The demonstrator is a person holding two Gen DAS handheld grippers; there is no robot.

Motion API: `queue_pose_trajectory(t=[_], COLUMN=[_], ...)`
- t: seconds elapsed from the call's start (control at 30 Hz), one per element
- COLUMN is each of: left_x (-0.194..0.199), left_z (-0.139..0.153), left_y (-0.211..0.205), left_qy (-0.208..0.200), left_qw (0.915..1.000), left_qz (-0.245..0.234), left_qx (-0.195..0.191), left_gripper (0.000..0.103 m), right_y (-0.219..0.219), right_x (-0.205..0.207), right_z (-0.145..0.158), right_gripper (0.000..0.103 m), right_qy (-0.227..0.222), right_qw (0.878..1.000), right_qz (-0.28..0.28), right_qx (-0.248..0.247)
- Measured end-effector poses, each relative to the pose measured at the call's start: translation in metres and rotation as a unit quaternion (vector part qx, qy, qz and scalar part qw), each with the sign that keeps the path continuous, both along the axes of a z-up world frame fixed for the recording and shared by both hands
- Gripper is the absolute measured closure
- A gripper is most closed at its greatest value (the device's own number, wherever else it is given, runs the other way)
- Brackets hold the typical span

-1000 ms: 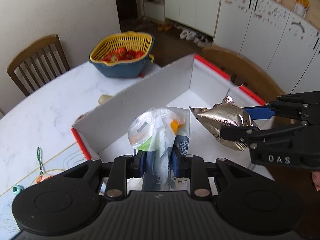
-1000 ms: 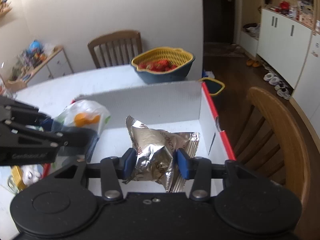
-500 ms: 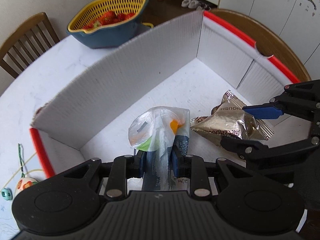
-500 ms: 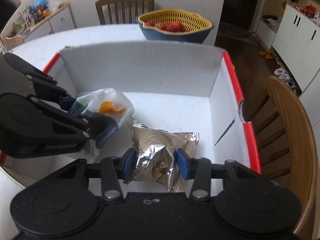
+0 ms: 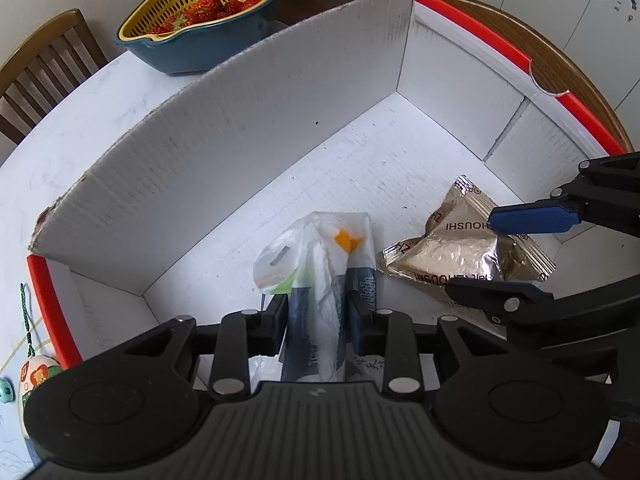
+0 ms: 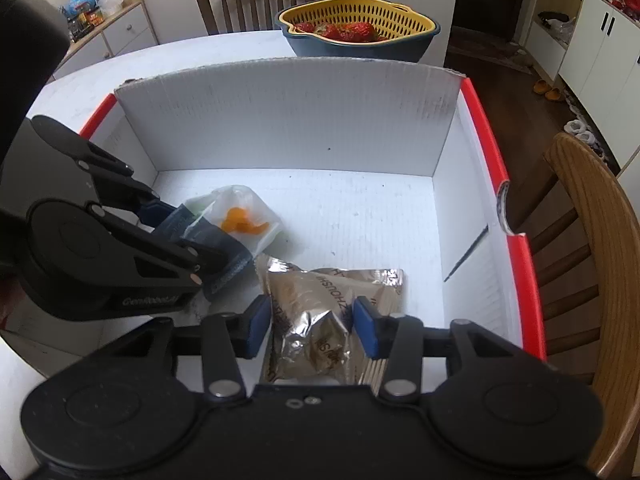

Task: Organize objects
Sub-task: 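Carry both items over the red shoebox and open both tools to drop them, then withdraw both tools from the shoebox back over the table items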

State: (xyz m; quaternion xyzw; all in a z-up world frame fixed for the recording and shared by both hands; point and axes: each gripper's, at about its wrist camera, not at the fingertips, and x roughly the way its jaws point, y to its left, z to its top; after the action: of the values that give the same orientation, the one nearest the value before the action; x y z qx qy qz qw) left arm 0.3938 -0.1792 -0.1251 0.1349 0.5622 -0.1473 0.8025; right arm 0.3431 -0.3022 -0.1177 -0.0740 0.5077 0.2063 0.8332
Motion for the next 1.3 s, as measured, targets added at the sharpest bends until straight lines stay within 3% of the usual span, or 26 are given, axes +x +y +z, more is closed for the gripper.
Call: queue_pose_trajectory(t=[0.07,0.1,0.13,0.17,0.7,1.2,1.3], left_x=[-0.003,-0.005,-0.007,-0.008,-0.051,-0.099,-0.109], left_z=[0.003,0.005,0.007,0.009,0.066,0.102,0.107], left_y=[0.001,0.002,0.003,0.004,0.016,0.070,0.086], left_qy=[-0.006,-0.010,-0.015,-0.023,-0.094,-0.136,-0.147], left_qw=[1.0000,1.0000,0.9999,0.9997,0.9951,0.9879,0.9857], left_qz=[0.000,0.000,0.000,0.002,0.011,0.035,0.037], left_qx=[0.001,0.002,0.002,0.003,-0.030,-0.065,-0.073], left_gripper=[0.065,0.059,0.047,0.044,0.043,0.043,0.035], right_y=[0.000,0.000,-0.001,-0.001,-0.006,0.023,0.034], right_x=[0.000,-0.001,-0.002,-0.003,-0.034,-0.072,-0.080], right_z=[0.002,0.004,0.006,0.008,0.049,0.085,0.089], right_gripper=[0.051,0.048,0.046,0.046,0.035,0.027,0.024], right_qy=[-0.002,-0.005,-0.008,-0.010,-0.050,-0.080,-0.085], right_qw=[1.000,1.000,1.000,1.000,0.998,0.994,0.994], right_qz=[-0.001,-0.002,-0.003,-0.005,0.000,0.007,0.004], right_qx=[0.002,0.003,0.005,0.006,0.041,0.071,0.075])
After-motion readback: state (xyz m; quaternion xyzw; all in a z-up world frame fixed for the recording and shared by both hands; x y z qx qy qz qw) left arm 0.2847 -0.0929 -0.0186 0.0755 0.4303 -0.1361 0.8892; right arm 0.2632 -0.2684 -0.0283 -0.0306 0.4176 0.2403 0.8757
